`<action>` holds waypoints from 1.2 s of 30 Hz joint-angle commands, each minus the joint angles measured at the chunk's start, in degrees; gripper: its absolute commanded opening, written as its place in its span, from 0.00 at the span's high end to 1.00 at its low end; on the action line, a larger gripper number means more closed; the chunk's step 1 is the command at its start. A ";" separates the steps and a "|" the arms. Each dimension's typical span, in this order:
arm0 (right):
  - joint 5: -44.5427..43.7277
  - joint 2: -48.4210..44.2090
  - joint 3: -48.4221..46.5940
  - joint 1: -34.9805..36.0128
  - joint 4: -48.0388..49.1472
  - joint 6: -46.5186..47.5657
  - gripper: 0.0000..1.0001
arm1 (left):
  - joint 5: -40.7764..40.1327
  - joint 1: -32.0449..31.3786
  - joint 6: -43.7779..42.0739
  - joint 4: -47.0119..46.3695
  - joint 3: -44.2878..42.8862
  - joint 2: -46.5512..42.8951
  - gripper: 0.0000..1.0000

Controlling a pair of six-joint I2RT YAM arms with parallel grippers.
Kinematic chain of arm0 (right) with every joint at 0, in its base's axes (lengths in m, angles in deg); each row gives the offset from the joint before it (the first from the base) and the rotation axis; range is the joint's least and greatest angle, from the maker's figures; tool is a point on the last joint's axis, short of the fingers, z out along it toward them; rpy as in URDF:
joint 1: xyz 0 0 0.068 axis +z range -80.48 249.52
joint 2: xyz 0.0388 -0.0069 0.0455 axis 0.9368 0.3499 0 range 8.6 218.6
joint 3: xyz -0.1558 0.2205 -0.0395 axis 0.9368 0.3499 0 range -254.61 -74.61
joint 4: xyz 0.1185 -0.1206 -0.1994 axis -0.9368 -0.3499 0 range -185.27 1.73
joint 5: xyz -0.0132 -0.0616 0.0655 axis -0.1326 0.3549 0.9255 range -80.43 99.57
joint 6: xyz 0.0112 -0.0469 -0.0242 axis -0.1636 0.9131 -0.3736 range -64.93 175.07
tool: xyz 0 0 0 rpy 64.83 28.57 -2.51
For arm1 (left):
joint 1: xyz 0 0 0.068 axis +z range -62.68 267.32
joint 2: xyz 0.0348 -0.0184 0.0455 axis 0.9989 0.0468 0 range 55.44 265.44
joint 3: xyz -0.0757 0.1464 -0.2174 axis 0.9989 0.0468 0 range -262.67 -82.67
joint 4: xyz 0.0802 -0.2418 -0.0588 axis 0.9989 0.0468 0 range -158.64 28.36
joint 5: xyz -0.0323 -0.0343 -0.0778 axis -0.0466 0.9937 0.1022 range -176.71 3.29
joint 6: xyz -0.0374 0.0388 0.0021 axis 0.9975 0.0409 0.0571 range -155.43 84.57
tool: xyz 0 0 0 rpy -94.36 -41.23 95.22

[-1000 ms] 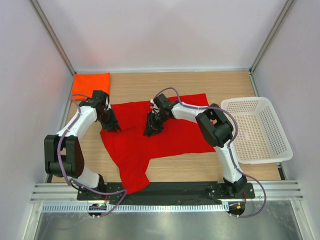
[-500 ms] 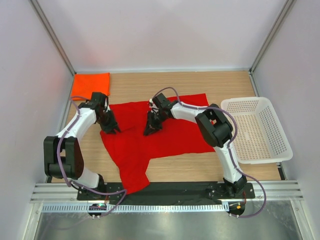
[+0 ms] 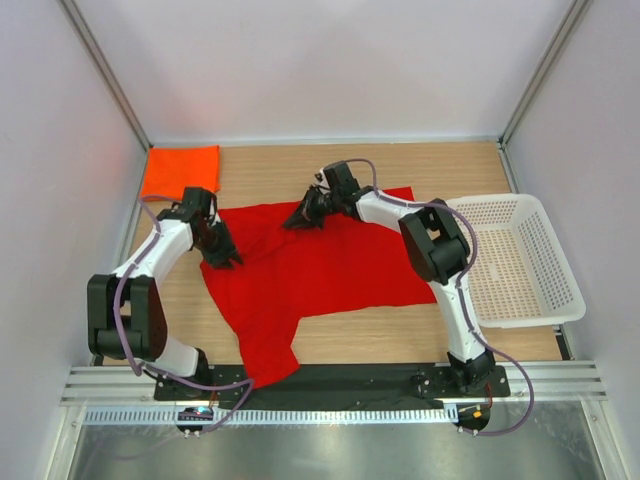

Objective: Fold and stack the t-shirts
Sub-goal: Fold the tshirt

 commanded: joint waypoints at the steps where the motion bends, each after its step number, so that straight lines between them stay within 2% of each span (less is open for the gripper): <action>1: 2.60 3.15 -4.26 -1.28 13.63 -12.40 0.99 | 1.39 0.37 0.62 -3.42 1.13 -1.19 0.69; 3: 2.25 5.17 -5.23 -1.90 16.46 -16.70 0.99 | 1.48 0.45 0.71 -4.82 1.39 0.04 0.72; 6: 2.33 7.63 -8.99 -2.69 14.37 -16.20 0.99 | 4.10 0.37 1.32 -8.24 1.92 2.41 0.73; 8: 2.42 8.17 -9.54 -2.78 14.01 -16.37 0.99 | 8.32 0.28 2.20 -10.01 1.66 4.26 0.74; 11: 2.25 8.35 -9.36 -2.69 12.88 -15.41 0.99 | 9.83 0.19 3.52 -13.44 1.39 7.68 0.75; 15: 2.07 7.99 -9.71 -2.78 10.33 -12.69 0.99 | 9.57 0.10 7.02 -15.90 -0.27 12.52 0.72; 20: 1.90 7.64 -9.63 -2.69 9.09 -11.28 0.99 | 4.66 -0.07 8.27 -18.10 -2.56 15.51 0.66; 31: 1.98 7.55 -10.95 -3.13 7.86 -9.78 0.99 | 2.98 0.01 8.53 -16.09 -7.31 21.23 0.69; 36: 2.16 7.47 -10.86 -3.48 7.86 -9.43 0.99 | 4.38 0.10 8.09 -13.62 -7.84 18.87 0.69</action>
